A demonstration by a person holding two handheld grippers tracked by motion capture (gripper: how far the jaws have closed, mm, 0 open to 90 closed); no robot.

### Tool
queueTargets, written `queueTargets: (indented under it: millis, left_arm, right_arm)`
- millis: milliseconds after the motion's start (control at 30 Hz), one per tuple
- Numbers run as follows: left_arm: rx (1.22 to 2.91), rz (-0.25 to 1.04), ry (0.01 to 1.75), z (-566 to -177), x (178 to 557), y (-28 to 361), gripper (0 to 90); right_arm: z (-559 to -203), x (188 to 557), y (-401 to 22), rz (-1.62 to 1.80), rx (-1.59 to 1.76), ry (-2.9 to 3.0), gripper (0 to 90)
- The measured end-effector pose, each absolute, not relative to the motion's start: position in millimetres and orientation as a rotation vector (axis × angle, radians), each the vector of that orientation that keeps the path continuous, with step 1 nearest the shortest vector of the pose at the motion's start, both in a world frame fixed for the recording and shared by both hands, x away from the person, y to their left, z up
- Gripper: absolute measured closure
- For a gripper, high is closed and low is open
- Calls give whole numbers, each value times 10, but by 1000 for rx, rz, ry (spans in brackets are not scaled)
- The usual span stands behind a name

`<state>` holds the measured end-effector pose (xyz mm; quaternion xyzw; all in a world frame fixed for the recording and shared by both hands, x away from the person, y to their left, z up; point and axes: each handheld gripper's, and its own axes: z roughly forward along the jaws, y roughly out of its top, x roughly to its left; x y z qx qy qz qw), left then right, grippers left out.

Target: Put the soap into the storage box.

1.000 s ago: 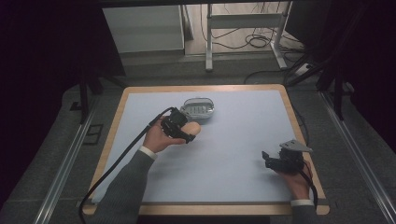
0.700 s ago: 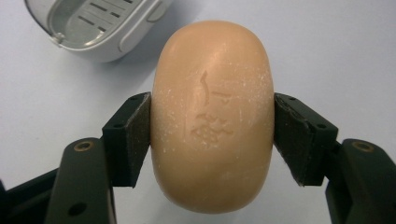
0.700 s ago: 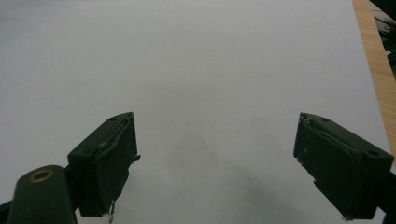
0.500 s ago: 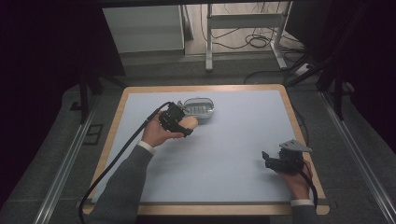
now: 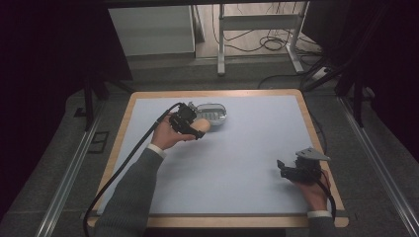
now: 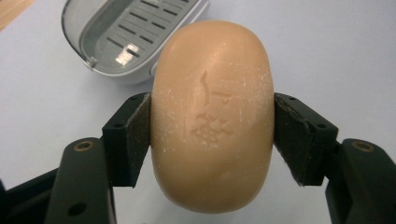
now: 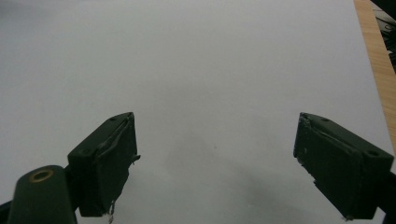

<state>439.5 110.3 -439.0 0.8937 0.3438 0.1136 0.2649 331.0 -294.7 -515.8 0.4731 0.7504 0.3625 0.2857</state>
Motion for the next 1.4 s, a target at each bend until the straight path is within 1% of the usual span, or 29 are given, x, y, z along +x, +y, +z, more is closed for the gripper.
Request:
queueTargets:
  millis: [133,233,467,567,633,800,900,1000,1167,1400]
  left_arm:
    - [2402,297,933,-4370,4453,1101,326]
    - [2423,320,935,-4366,4497,1107,326]
    - [2427,322,937,-4348,4597,1104,326]
    - [2401,316,945,-4335,4622,1105,326]
    - [2417,326,942,-4320,4653,1109,326]
    - [2433,314,936,-4303,4723,1089,326]
    - [2401,299,949,-4331,4748,1060,326]
    - [2444,307,937,-4353,4796,1062,326]
    - [2425,290,940,-4360,4836,1048,326]
    - [2449,290,925,-4338,4924,1013,326]
  right_arm:
    - [-5151,3308,-2955,968,1265,2002,134]
    - [-5142,3304,-2954,973,1265,2002,134]
    - [-5145,3308,-2949,985,1270,2007,134]
    - [-5135,3307,-2954,989,1268,2002,134]
    - [-5137,3307,-2961,988,1272,2002,134]
    - [-5133,3306,-2963,986,1270,2000,134]
    - [-5133,3306,-2967,986,1269,1998,134]
    - [-5134,3305,-2970,985,1271,1998,134]
    - [-5137,3308,-2984,980,1274,1995,134]
    - [-5138,3308,-2979,977,1273,1995,134]
